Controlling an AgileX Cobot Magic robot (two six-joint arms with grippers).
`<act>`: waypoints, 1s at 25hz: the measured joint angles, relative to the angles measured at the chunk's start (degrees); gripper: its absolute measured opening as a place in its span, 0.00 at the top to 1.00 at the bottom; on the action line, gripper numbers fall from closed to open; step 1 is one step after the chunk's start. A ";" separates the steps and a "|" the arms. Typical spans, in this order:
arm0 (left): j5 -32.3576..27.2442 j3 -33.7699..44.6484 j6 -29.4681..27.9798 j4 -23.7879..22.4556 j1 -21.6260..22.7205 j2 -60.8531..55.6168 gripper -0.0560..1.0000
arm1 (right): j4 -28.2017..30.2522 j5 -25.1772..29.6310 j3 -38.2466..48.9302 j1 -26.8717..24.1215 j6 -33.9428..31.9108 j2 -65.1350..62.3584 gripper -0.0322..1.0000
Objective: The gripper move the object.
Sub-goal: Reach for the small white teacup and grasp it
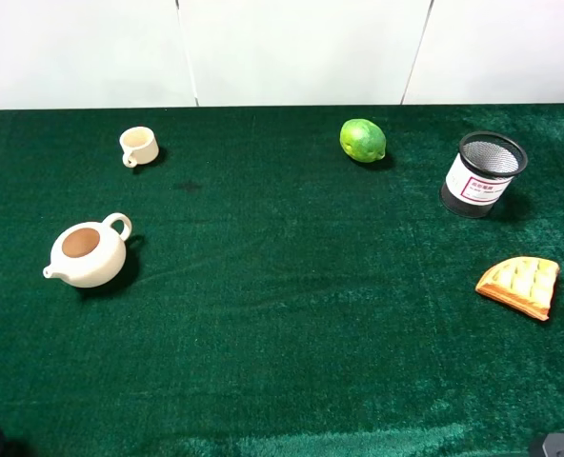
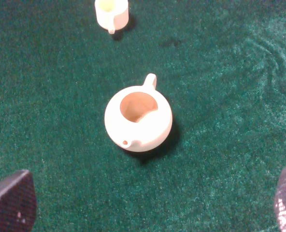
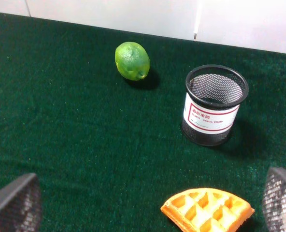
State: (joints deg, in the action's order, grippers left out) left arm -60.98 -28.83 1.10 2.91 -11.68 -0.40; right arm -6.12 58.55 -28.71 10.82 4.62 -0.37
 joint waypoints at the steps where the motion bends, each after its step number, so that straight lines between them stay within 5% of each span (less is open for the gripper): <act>1: 0.00 0.00 0.00 0.00 0.00 0.00 0.01 | 0.00 0.00 0.00 0.00 0.00 0.00 0.30; 25: 0.00 0.00 0.00 0.00 0.00 0.00 0.01 | -0.05 0.00 0.00 0.00 0.00 0.00 0.30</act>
State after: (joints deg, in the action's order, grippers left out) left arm -60.98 -28.83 1.10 2.91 -11.68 -0.40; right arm -6.17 58.55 -28.71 10.82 4.62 -0.37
